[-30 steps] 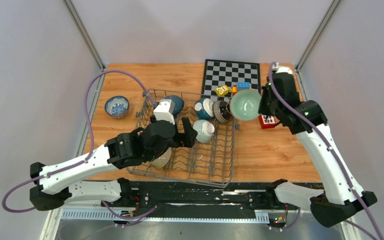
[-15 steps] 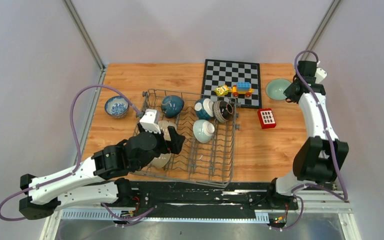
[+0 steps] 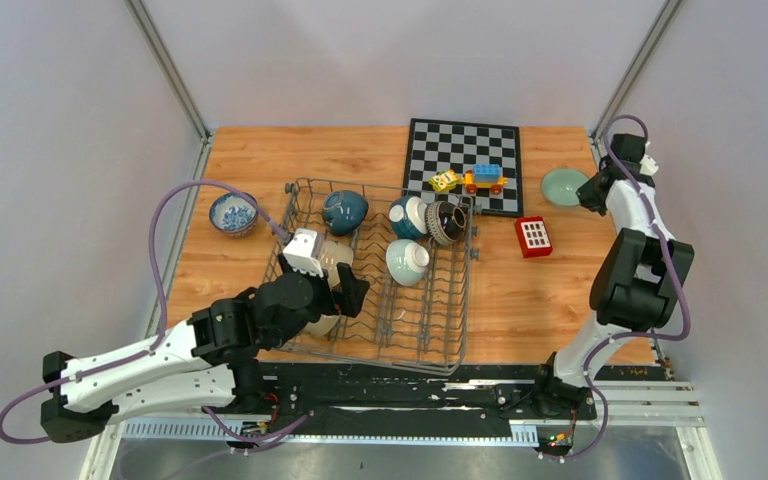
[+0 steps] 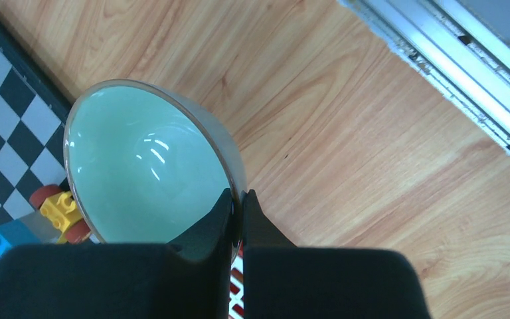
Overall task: Unload the bowls from the dish rack
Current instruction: Place the bowl at the center of the board.
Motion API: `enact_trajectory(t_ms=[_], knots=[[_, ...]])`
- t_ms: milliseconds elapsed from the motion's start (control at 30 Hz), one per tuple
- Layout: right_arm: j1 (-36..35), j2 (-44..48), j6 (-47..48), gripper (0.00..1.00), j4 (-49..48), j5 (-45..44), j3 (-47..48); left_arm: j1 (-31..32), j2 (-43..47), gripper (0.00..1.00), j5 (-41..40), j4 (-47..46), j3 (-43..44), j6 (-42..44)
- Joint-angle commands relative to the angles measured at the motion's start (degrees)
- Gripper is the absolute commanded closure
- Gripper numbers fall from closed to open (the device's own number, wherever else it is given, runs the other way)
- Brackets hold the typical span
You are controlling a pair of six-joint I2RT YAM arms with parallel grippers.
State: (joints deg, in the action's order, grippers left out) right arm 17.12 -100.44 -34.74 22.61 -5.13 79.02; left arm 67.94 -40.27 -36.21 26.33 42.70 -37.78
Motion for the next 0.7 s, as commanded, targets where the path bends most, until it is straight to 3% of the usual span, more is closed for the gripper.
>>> enact_trajectory(t_ms=[0, 200, 667], knots=[[4.17, 0.51, -1.77, 1.0, -3.96, 1.78, -2.89, -0.35, -1.6, 0.0, -0.22, -2.07, -0.68, -1.08], [6.23, 0.65, -2.11, 1.0, -6.48, 6.83, -7.43, -0.33, -3.85, 0.0, 1.48, -3.64, -0.53, -1.24], [7.77, -1.24, -0.69, 1.0, -7.13, 7.04, -10.38, -0.35, -5.38, 0.0, 1.88, -2.88, -0.41, -1.62]])
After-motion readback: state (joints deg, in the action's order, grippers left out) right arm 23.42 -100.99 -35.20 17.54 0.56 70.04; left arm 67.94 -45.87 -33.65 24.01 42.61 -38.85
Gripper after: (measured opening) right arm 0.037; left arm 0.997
